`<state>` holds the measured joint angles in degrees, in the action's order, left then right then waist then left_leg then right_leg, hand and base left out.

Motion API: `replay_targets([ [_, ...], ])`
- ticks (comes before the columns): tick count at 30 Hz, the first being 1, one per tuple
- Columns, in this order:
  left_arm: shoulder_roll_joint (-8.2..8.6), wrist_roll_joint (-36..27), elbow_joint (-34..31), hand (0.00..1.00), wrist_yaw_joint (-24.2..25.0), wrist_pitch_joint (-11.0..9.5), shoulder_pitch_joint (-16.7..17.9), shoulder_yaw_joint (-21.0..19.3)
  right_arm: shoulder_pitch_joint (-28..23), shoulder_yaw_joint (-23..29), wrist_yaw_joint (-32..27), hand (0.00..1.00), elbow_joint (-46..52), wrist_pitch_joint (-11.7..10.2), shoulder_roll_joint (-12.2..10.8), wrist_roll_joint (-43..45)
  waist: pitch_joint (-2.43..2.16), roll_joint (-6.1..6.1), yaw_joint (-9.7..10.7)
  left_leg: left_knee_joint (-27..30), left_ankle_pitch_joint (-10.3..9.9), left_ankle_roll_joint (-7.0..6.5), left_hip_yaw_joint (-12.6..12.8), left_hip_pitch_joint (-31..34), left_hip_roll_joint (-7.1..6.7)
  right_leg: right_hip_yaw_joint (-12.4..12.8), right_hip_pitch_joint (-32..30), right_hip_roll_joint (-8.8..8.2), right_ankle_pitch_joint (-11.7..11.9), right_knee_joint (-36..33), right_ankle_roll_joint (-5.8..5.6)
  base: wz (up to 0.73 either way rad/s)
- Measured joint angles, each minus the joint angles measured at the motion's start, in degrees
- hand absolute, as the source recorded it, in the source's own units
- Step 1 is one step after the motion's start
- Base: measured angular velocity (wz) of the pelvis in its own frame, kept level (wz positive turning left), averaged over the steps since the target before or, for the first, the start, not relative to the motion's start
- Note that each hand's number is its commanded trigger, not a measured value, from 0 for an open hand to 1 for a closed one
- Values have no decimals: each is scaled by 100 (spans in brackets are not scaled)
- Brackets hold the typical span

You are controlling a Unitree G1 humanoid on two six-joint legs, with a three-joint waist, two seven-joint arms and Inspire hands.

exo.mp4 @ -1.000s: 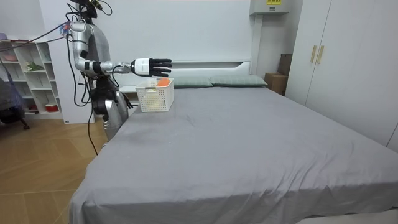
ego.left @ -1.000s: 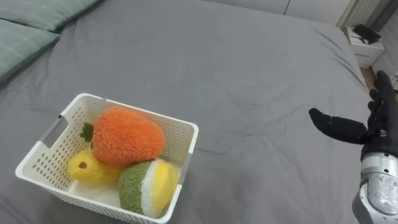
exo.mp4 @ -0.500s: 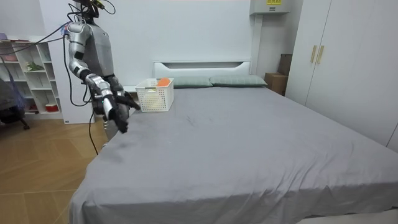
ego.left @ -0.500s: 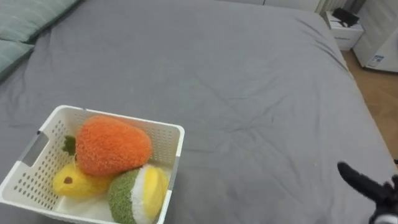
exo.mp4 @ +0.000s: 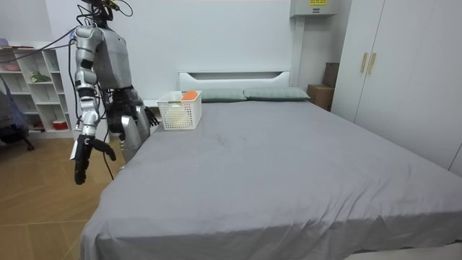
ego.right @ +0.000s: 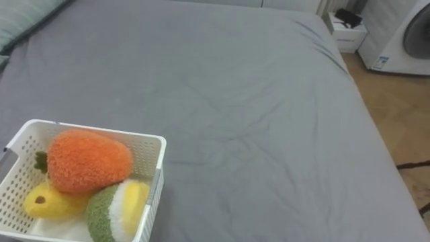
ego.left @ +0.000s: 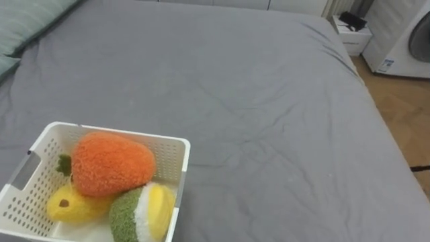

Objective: Collect toys from the bed

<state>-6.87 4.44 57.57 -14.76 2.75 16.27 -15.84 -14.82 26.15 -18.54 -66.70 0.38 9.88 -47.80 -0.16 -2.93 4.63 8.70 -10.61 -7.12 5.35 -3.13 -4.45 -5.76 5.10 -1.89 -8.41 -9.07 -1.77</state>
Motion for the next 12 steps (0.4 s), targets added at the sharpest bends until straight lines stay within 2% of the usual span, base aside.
replay_targets([
  [6, 15, 20, 224, 0, 33, 107, -40, -156, -20, -16, 840, 0, -807, 356, -184, 195, -1, 36, -4, 6, -2, -2, -53, -45, -8, -63, 72, -5, -1, 20, 2, 4],
  [8, 18, 21, 234, 0, 32, 107, -48, -207, 42, -22, 1015, 0, -887, 364, -186, 421, 0, 43, -17, 10, -3, 0, -52, -47, -9, -54, 77, -4, -2, 22, 2, 0],
  [10, 17, 14, 297, 0, 31, 108, -66, -194, 98, -231, 1114, 0, -887, 396, -171, 599, -4, 55, -47, 14, -4, 1, -44, -48, -10, -39, 77, -1, -2, 23, 2, -2],
  [12, 39, 9, 452, 0, 29, 125, -123, -150, 247, -704, 1255, 0, -903, 448, -159, 852, -7, 72, -78, 14, -4, 2, -31, -49, -9, -29, 81, 0, -2, 32, 2, -2],
])
